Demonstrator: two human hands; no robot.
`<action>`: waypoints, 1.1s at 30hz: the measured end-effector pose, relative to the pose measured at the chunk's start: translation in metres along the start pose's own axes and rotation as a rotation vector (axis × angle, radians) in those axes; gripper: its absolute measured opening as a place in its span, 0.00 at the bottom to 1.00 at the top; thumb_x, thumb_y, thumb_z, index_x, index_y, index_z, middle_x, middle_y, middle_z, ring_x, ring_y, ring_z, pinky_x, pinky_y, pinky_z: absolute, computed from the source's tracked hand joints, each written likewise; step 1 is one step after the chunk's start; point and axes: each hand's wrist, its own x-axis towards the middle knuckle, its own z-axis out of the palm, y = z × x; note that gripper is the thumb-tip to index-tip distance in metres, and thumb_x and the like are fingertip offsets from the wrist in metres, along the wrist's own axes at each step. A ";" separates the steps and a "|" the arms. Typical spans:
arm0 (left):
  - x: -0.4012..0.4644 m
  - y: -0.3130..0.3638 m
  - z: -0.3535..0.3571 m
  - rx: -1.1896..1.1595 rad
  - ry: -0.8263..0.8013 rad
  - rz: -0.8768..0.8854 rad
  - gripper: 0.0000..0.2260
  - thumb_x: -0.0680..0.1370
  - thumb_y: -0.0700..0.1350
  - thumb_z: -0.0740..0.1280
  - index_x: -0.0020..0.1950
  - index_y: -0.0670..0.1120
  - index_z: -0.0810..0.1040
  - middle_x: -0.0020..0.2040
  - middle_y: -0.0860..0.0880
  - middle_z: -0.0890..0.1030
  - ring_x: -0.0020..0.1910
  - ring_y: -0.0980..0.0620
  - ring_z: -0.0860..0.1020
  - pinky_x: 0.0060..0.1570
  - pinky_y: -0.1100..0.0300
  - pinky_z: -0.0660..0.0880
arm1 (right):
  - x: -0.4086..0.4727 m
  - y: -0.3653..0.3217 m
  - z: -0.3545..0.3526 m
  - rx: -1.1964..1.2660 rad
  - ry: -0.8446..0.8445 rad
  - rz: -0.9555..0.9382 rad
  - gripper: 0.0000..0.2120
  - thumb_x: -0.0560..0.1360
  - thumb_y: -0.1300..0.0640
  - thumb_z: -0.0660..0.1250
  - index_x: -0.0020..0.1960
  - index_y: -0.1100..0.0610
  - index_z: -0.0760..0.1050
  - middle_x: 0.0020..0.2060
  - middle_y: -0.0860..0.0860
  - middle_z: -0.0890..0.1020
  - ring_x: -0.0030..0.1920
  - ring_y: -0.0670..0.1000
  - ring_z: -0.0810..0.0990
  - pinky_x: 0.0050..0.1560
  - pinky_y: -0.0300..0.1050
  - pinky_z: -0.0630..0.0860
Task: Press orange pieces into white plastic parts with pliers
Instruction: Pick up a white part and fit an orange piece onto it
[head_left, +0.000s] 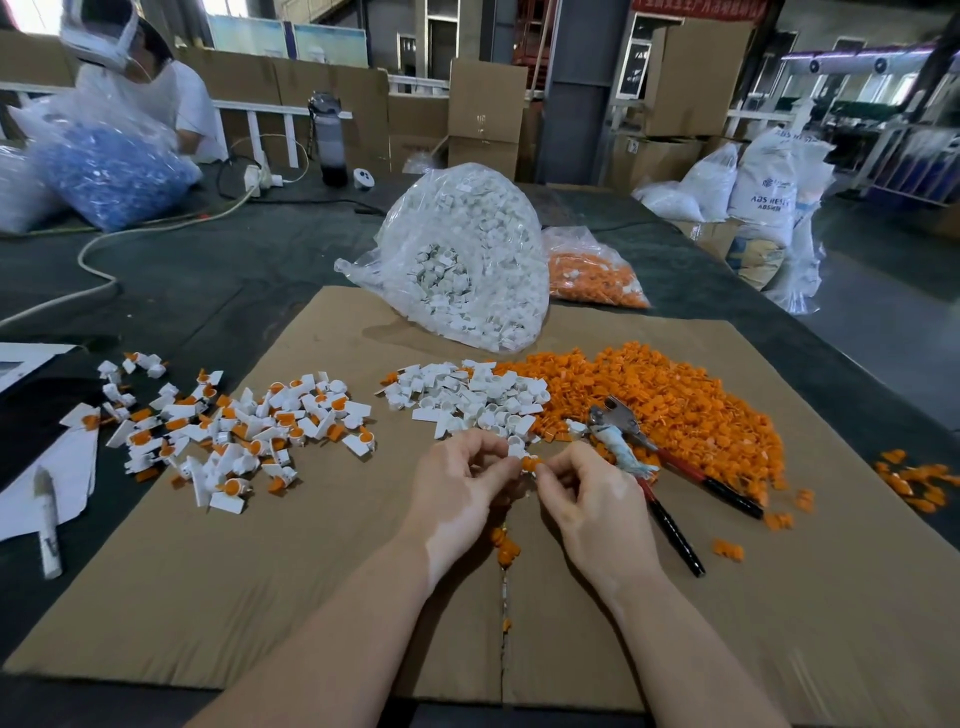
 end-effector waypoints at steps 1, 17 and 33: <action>0.000 0.000 0.000 0.023 -0.003 0.016 0.02 0.74 0.37 0.69 0.45 0.42 0.78 0.36 0.45 0.82 0.34 0.56 0.81 0.33 0.69 0.75 | -0.001 -0.001 0.000 -0.027 0.011 -0.018 0.09 0.74 0.58 0.68 0.36 0.57 0.73 0.25 0.47 0.75 0.27 0.48 0.71 0.29 0.46 0.69; 0.000 0.001 -0.002 -0.121 -0.026 -0.070 0.02 0.76 0.35 0.66 0.46 0.41 0.77 0.31 0.47 0.80 0.31 0.52 0.80 0.33 0.63 0.77 | 0.000 0.001 0.001 0.167 0.039 -0.017 0.03 0.74 0.58 0.68 0.43 0.51 0.78 0.32 0.43 0.80 0.36 0.43 0.78 0.35 0.33 0.72; -0.002 0.001 -0.003 -0.106 -0.076 -0.032 0.07 0.76 0.33 0.65 0.51 0.43 0.79 0.36 0.39 0.78 0.33 0.51 0.80 0.35 0.65 0.77 | 0.002 -0.002 -0.001 0.128 0.002 -0.095 0.10 0.72 0.62 0.71 0.51 0.52 0.81 0.41 0.43 0.77 0.38 0.45 0.75 0.40 0.37 0.73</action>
